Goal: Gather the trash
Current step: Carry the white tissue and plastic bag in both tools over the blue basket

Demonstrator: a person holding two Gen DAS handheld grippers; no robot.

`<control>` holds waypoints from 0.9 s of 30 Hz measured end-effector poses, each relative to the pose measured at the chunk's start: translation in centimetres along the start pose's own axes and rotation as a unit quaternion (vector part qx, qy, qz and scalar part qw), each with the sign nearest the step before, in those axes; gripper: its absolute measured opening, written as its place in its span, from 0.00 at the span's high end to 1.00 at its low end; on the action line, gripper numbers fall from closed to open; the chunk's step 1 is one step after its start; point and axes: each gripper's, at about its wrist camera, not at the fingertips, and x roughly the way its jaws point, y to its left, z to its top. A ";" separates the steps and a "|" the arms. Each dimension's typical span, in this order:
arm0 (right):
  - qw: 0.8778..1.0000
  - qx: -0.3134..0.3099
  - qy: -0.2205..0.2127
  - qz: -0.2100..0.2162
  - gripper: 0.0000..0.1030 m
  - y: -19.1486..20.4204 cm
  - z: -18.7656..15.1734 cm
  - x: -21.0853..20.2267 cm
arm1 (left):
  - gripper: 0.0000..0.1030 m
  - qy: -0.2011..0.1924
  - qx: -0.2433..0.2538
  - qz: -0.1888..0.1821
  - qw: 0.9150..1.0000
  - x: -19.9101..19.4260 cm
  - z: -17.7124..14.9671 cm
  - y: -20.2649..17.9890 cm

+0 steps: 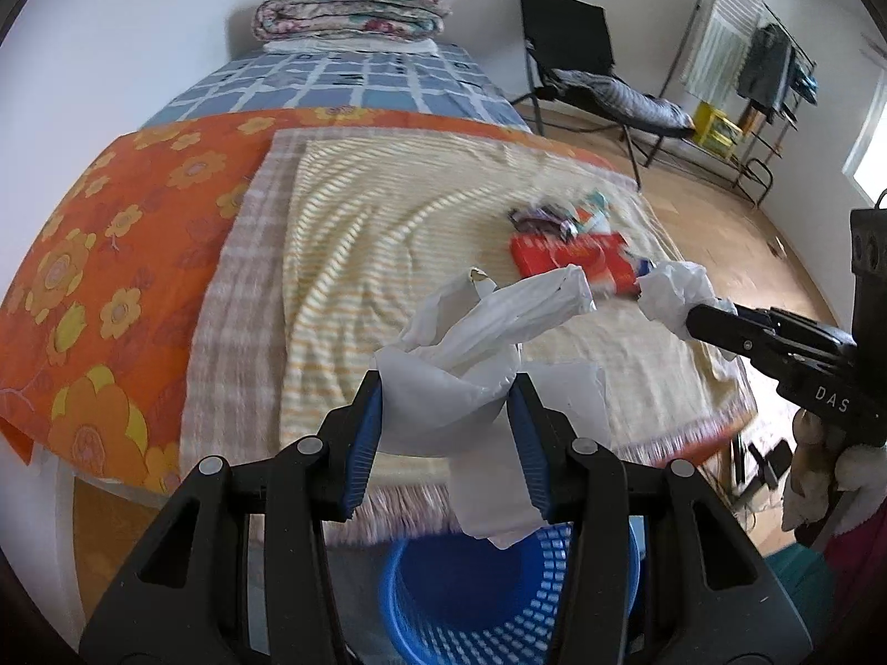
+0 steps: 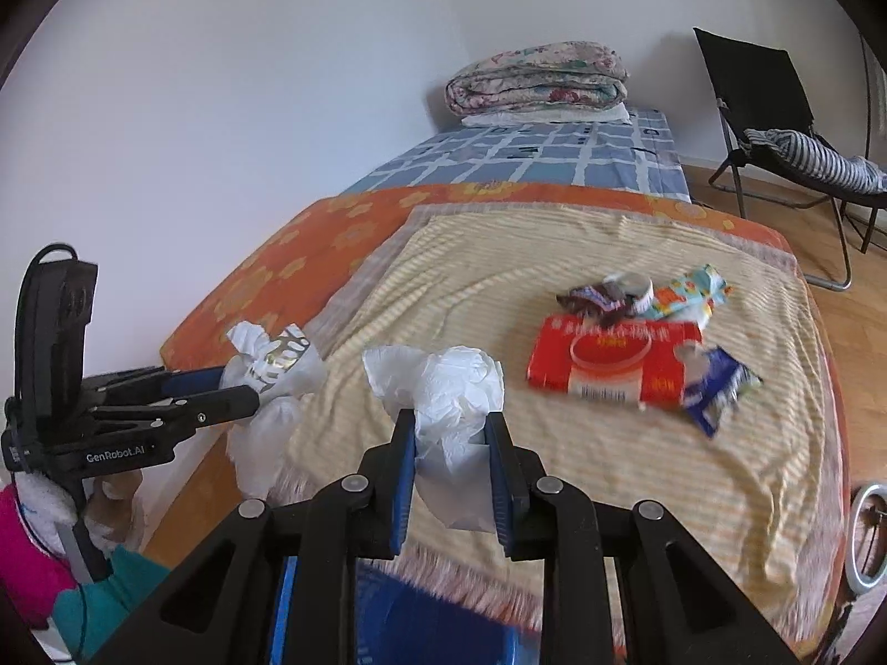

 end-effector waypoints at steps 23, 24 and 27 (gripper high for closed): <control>0.997 -0.029 0.063 -0.016 0.74 2.4 -11.6 -1.2 | 0.56 0.071 0.055 -0.019 0.996 1.7 -9.5 -3.9; 0.997 -0.032 0.067 -0.017 0.74 2.5 -11.9 -1.0 | 0.56 0.074 0.056 -0.020 0.995 1.9 -9.7 -3.9; 0.996 -0.037 0.078 -0.016 0.74 2.8 -12.8 -0.6 | 0.56 0.081 0.061 -0.018 0.995 2.3 -10.1 -4.1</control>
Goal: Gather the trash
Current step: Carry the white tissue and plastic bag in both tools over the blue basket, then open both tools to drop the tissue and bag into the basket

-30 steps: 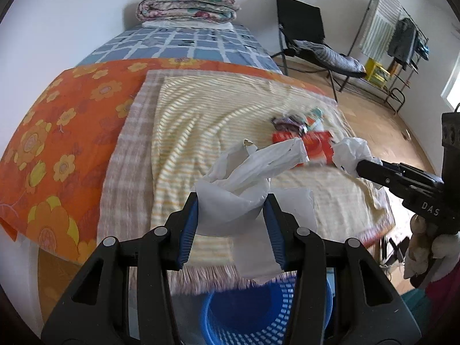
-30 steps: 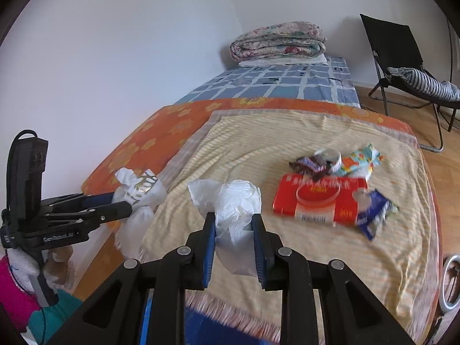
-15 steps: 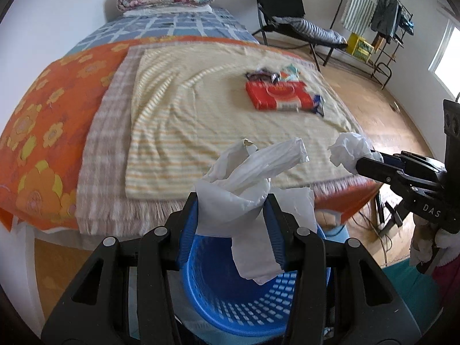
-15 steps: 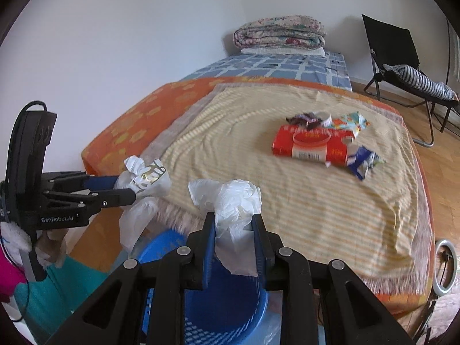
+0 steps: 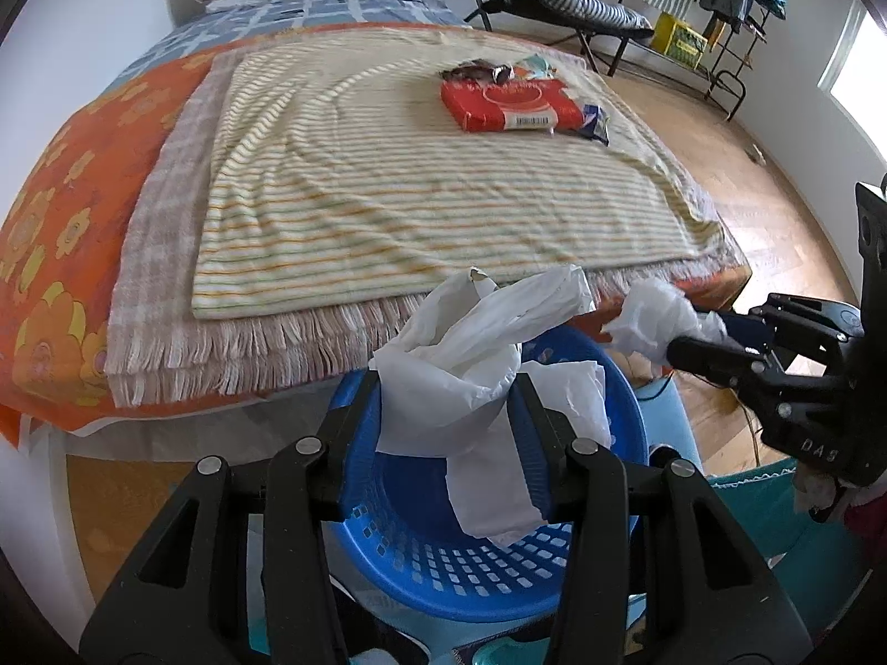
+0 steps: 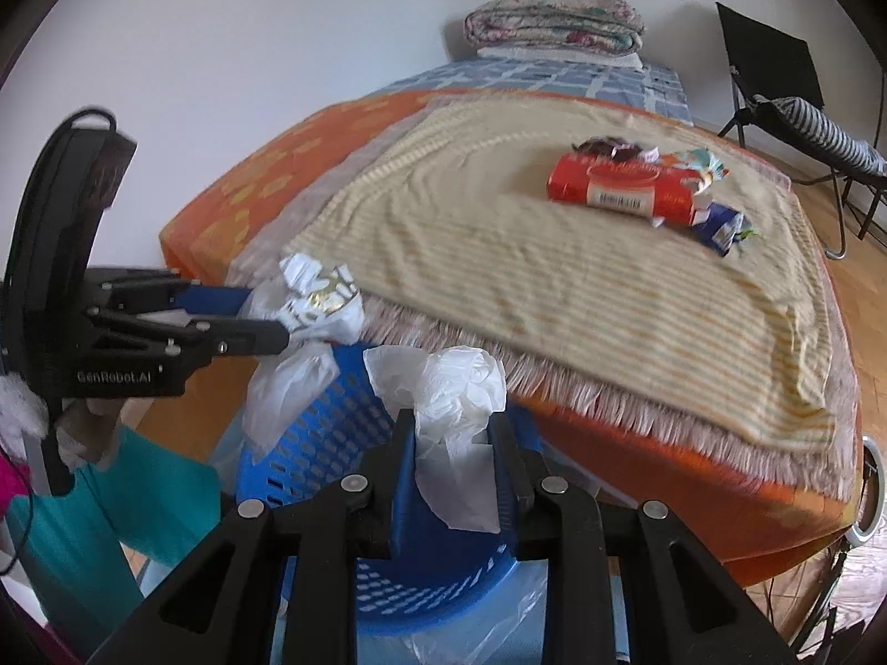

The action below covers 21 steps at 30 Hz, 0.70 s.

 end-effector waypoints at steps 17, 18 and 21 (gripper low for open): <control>1.000 -0.008 0.022 0.008 0.67 0.8 -1.1 1.3 | 0.49 0.022 0.013 0.007 1.000 1.5 -0.2 -0.7; 1.000 -0.009 0.023 0.007 0.64 0.8 -1.1 1.3 | 0.49 0.022 0.013 0.008 1.000 1.5 -0.2 -0.7; 1.000 -0.008 0.022 0.009 0.54 0.9 -1.1 1.3 | 0.46 0.022 0.012 0.009 1.000 1.6 -0.1 -0.7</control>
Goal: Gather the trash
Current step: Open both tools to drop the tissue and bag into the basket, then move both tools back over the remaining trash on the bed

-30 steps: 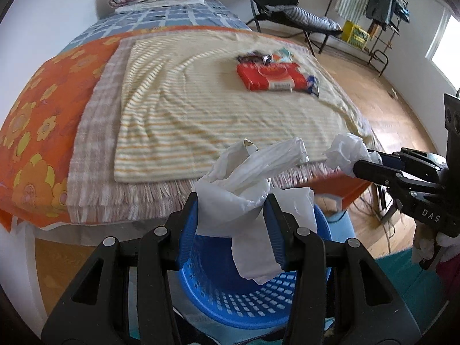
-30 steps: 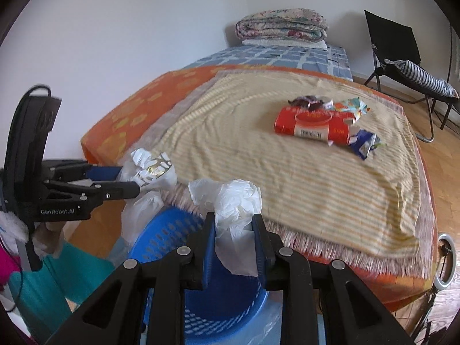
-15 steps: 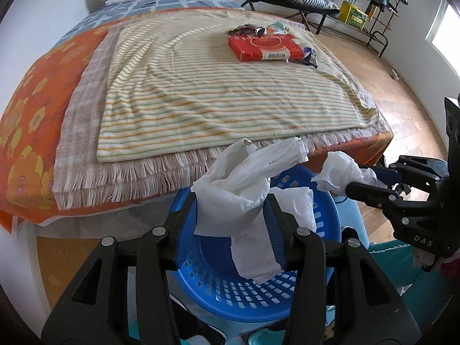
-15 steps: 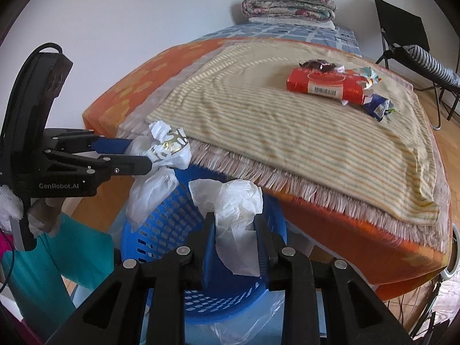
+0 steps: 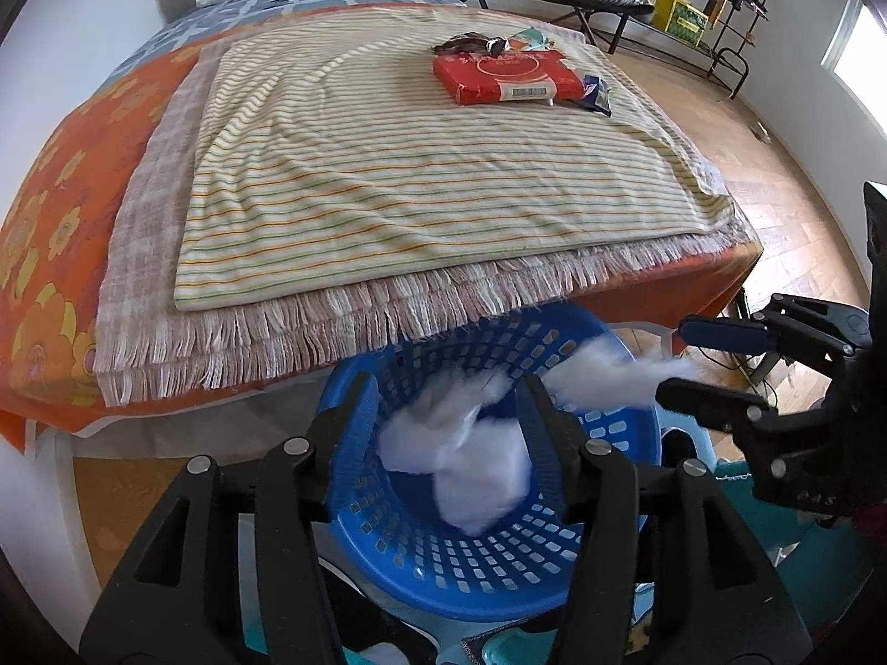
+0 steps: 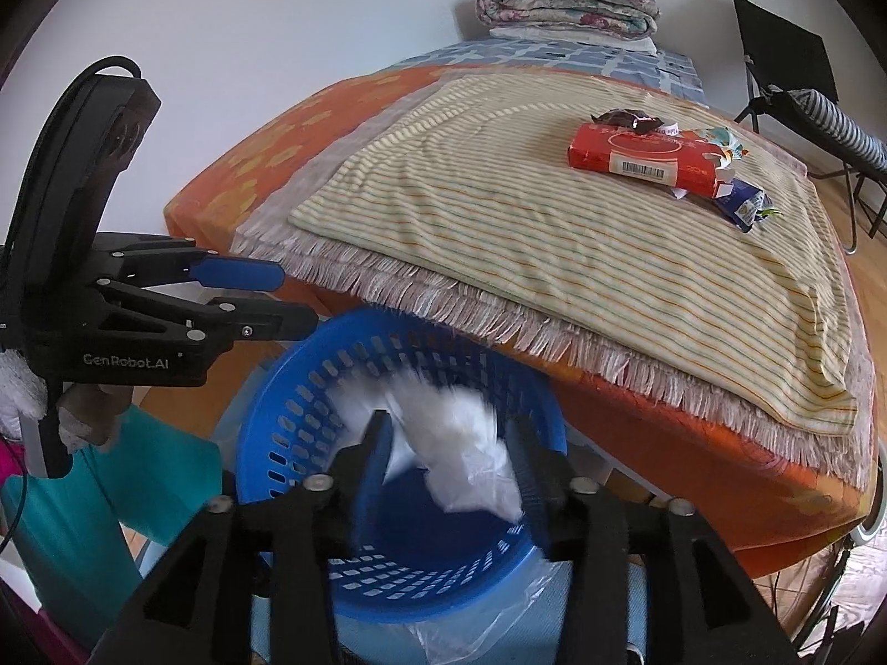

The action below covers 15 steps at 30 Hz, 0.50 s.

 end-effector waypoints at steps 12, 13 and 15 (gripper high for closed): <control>1.000 0.005 -0.010 -0.014 0.26 -0.2 0.2 -0.4 | 0.44 -0.002 -0.005 0.003 1.000 0.1 0.4 0.3; 1.000 0.006 -0.012 -0.017 0.23 -0.3 0.2 -0.5 | 0.43 -0.002 -0.007 0.003 1.000 0.1 0.5 0.4; 1.000 0.010 -0.014 -0.022 0.21 -0.5 0.3 -0.6 | 0.33 -0.005 -0.009 0.004 1.000 0.0 0.6 0.4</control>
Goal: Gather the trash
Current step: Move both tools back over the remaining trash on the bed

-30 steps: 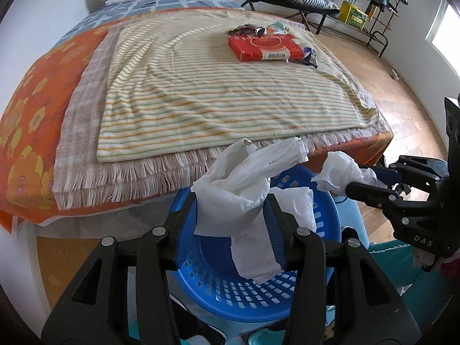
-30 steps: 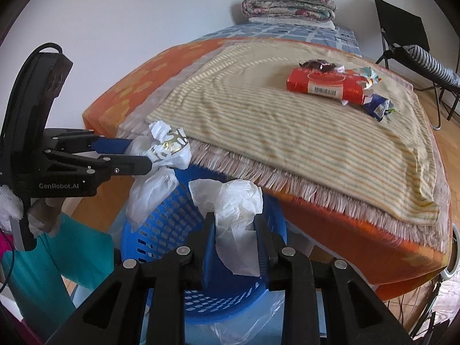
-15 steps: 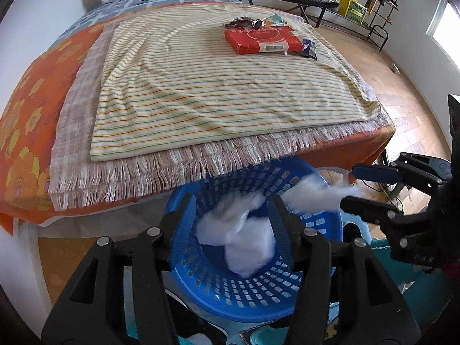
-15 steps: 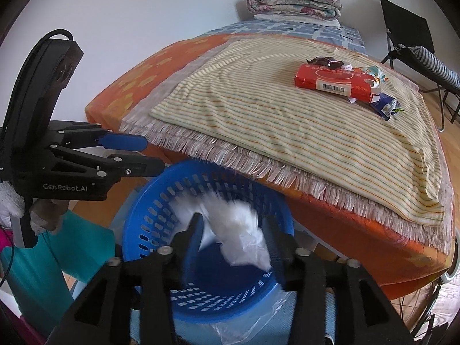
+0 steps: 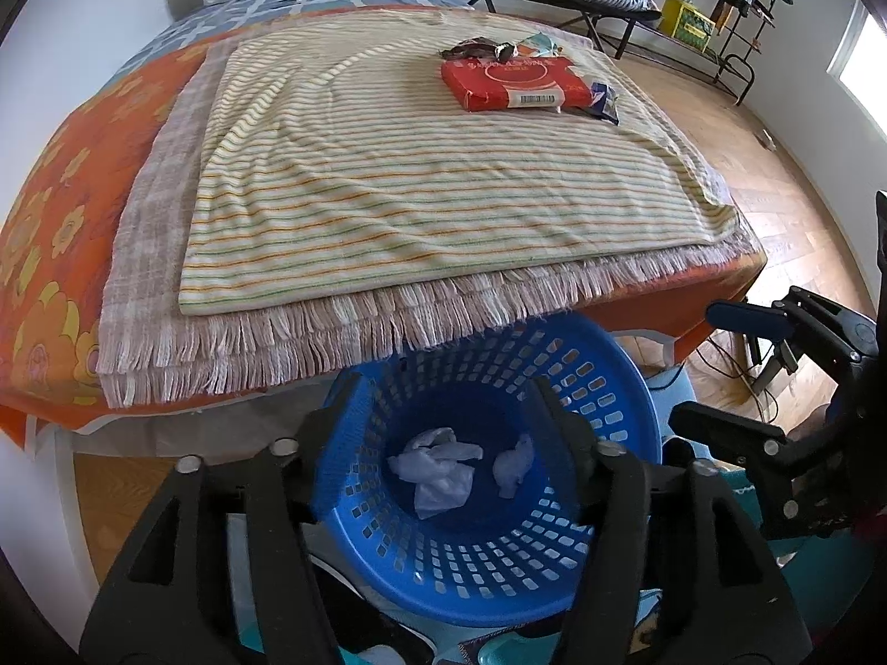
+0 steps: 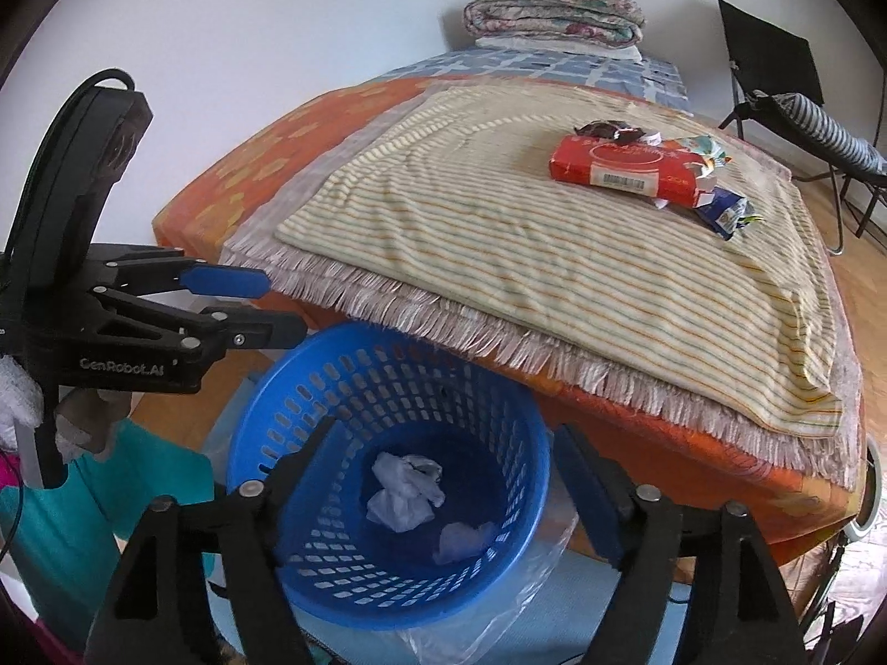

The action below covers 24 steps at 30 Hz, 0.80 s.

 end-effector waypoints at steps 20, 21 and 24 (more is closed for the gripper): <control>0.991 0.127 -0.045 -0.014 0.13 -8.9 4.7 -2.3 | 0.31 -0.031 0.004 -0.005 0.999 0.2 6.5 -1.5; 0.990 0.133 -0.045 -0.014 0.13 -9.4 4.8 -2.2 | 0.31 -0.033 0.003 -0.005 0.999 0.3 6.9 -1.5; 0.988 0.148 -0.044 -0.024 0.13 -11.3 5.7 -2.1 | 0.31 -0.035 -0.001 -0.011 0.999 0.5 8.1 -1.7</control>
